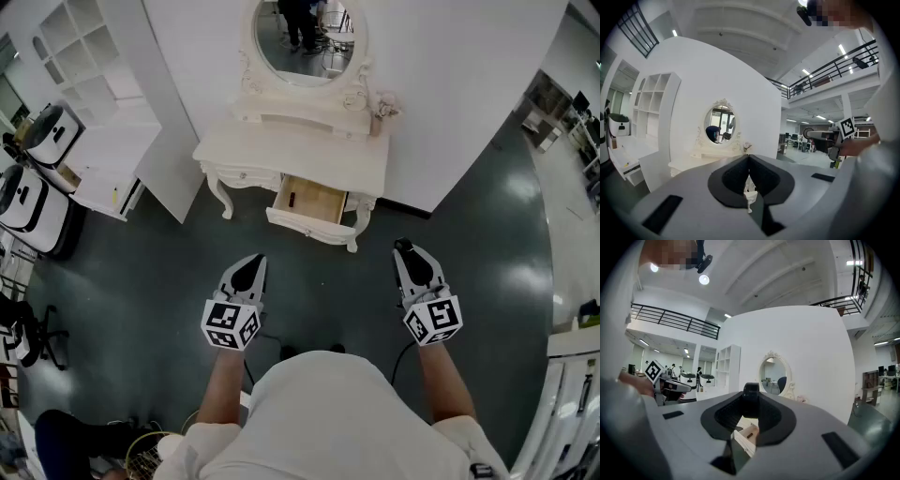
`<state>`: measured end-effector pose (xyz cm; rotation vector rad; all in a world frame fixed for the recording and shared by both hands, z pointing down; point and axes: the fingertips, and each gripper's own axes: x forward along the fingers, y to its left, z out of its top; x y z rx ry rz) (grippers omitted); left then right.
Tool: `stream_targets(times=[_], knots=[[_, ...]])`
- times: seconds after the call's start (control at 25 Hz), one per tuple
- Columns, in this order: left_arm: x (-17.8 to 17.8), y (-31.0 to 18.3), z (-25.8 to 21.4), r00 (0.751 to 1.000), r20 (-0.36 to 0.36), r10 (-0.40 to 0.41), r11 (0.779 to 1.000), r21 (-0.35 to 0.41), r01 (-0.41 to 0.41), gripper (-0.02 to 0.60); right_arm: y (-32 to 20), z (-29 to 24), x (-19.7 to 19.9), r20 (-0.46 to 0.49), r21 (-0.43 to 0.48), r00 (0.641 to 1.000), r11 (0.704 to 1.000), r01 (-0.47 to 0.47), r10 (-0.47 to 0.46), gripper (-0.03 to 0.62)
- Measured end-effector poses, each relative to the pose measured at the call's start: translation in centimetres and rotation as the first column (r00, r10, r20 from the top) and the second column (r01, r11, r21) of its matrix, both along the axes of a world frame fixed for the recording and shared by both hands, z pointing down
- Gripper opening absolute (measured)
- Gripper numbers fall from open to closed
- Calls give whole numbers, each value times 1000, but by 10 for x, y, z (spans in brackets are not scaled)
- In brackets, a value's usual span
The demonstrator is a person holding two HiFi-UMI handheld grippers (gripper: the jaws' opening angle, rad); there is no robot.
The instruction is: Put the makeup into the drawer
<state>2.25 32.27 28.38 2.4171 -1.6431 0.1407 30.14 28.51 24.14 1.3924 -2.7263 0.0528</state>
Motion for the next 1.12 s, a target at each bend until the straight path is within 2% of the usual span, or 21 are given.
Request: stream_targets(times=[0.68,1.12], knots=[[-10,0,5,1000,-8,19,1000,-7,-19,17,7,3,-10,22,-24,1000,1000,-4,5,81],[-44,6,17,999,-17,27,1000,-14,-27,15,14,11,-46,-19,-40,1000,999,-8,7,83]])
